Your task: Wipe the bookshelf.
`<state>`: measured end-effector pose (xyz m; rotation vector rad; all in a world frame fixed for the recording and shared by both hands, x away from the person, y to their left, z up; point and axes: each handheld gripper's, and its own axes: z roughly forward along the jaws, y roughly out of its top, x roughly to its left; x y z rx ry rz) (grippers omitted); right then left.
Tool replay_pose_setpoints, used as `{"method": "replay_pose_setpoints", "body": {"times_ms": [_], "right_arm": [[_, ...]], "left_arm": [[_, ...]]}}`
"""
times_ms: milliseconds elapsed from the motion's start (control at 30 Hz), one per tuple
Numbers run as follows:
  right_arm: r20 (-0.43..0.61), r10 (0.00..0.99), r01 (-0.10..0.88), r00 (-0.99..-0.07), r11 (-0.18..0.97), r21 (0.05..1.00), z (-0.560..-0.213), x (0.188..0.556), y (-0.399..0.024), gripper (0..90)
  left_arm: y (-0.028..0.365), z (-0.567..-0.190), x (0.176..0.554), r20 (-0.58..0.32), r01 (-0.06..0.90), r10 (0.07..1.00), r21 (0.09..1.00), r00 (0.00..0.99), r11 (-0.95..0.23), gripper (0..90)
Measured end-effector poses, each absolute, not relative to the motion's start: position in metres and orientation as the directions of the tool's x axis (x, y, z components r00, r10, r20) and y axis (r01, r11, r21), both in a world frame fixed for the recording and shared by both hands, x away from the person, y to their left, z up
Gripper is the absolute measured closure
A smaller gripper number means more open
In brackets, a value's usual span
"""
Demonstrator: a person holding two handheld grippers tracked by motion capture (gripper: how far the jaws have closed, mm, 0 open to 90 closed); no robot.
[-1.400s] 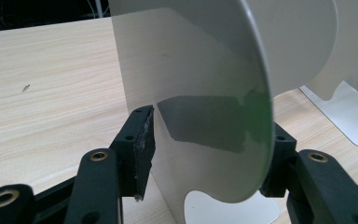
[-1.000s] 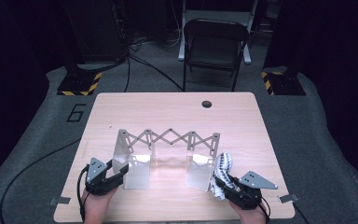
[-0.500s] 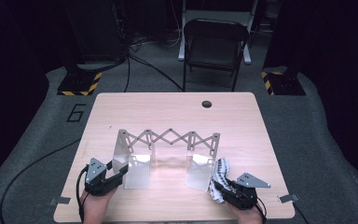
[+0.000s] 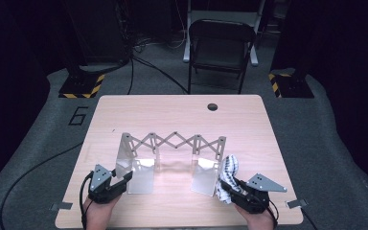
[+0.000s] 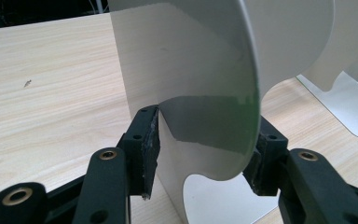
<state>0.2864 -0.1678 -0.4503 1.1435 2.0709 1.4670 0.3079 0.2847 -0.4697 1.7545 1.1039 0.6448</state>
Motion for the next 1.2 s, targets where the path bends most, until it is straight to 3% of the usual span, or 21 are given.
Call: {"method": "replay_pose_setpoints", "body": {"times_ms": [300,433,500,767,1133,1200], "right_arm": [[0.134,0.761,0.304,-0.635,0.086,0.949,-0.398,0.288,-0.166,65.0],[0.09,0.76,0.272,-0.644,0.117,0.955,-0.388,0.289,-0.16,65.0],[0.029,0.781,0.256,-0.623,0.168,0.952,-0.389,0.288,-0.15,64.9],[-0.029,0.825,0.264,-0.564,0.213,0.941,-0.401,0.285,-0.145,64.0],[-0.03,0.889,0.304,-0.458,0.188,0.934,-0.406,0.289,-0.179,64.1],[-0.03,0.894,0.313,-0.448,0.188,0.931,-0.407,0.29,-0.181,63.6]], "left_arm": [[0.287,-0.47,0.31,-0.053,0.403,0.889,0.903,0.455,-0.152,53.8],[0.287,-0.471,0.312,-0.058,0.403,0.891,0.904,0.451,-0.145,53.7],[0.287,-0.471,0.312,-0.057,0.403,0.89,0.903,0.453,-0.147,53.7],[0.289,-0.471,0.313,-0.06,0.406,0.895,0.903,0.442,-0.14,52.0],[0.284,-0.473,0.318,-0.056,0.41,0.893,0.9,0.447,-0.149,50.0],[0.283,-0.474,0.32,-0.048,0.423,0.897,0.892,0.439,-0.159,53.6]]}}
